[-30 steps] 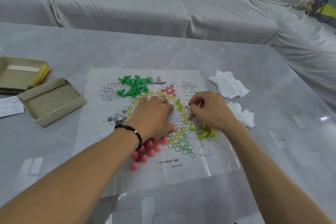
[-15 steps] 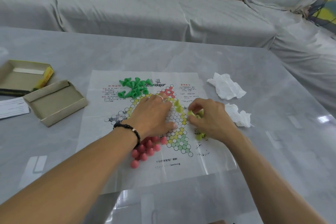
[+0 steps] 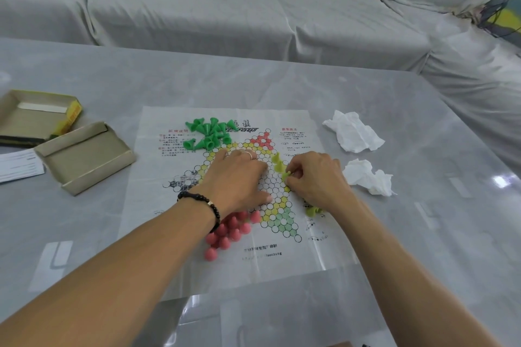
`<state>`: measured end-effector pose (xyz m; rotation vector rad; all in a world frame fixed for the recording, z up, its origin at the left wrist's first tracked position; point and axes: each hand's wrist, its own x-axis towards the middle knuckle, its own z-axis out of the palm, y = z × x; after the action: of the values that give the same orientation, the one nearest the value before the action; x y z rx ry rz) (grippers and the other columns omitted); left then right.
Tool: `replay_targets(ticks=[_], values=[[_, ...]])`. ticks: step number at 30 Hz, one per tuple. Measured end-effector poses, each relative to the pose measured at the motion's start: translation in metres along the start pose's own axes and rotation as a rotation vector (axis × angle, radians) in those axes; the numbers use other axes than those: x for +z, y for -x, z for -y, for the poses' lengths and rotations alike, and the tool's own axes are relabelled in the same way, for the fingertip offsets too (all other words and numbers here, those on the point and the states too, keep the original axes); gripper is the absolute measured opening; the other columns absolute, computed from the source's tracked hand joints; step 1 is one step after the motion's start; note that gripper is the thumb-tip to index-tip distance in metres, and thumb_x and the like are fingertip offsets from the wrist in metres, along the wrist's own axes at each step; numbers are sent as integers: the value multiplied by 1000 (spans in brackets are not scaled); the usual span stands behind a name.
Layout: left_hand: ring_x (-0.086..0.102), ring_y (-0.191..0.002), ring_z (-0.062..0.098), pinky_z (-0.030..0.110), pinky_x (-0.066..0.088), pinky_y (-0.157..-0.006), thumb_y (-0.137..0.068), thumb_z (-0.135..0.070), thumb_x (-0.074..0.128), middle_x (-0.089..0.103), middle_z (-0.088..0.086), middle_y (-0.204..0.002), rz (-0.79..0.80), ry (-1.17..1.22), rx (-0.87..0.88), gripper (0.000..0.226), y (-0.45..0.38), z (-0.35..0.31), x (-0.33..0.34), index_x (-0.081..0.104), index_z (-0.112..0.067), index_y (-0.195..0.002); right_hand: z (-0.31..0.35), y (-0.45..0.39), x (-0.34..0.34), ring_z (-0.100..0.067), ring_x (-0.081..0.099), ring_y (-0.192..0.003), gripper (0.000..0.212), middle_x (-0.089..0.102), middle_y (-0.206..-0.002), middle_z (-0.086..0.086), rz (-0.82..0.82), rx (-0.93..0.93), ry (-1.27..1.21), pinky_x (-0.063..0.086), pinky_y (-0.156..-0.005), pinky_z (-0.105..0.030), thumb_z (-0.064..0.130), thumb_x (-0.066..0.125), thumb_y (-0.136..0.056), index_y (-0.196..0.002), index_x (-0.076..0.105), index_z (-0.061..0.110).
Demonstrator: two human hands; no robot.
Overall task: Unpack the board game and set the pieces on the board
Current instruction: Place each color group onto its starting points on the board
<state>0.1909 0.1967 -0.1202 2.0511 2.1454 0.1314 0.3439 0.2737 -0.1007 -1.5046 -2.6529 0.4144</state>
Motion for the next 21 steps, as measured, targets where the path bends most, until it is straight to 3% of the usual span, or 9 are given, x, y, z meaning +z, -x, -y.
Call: replay_targets(ticks=[3,6,15,18,21], values=[[37,-133,19,44,22,-114,-75,-65,63,50,1,-138,-40,-9,30,55,0,0,-3,60,-34,-121,-2,0,1,-15,53,-88,10,57,-76,15,-18,-1,-11,37,-91,-39,25,61,-83,-91,67,27],[46,-124,16,44,22,-114,-77,-63,63,55,-4,-131,-33,-6,52,46,0,-1,-5,67,-34,-113,0,-2,4,-16,53,-90,11,61,-80,11,-25,-8,-13,37,-90,-39,25,61,-83,-91,68,26],[50,-121,14,43,22,-114,-79,-58,64,59,-6,-128,-6,42,34,45,1,-3,-5,66,-33,-116,0,-1,0,-15,56,-90,11,63,-83,11,-48,-8,-58,39,-91,-40,32,65,-83,-90,70,24],[51,-120,13,43,18,-114,-81,-56,64,61,-6,-125,-4,60,23,40,3,-3,-4,68,-31,-112,-14,6,-12,-14,59,-87,15,64,-85,10,-113,14,-163,48,-83,-37,18,58,-85,-91,71,21],[53,-117,13,44,16,-114,-82,-54,63,63,-5,-121,0,48,14,36,5,-4,-4,71,-27,-104,-27,14,-22,-10,59,-81,25,66,-92,7,-107,42,-176,43,-68,-24,9,52,-85,-95,72,19]])
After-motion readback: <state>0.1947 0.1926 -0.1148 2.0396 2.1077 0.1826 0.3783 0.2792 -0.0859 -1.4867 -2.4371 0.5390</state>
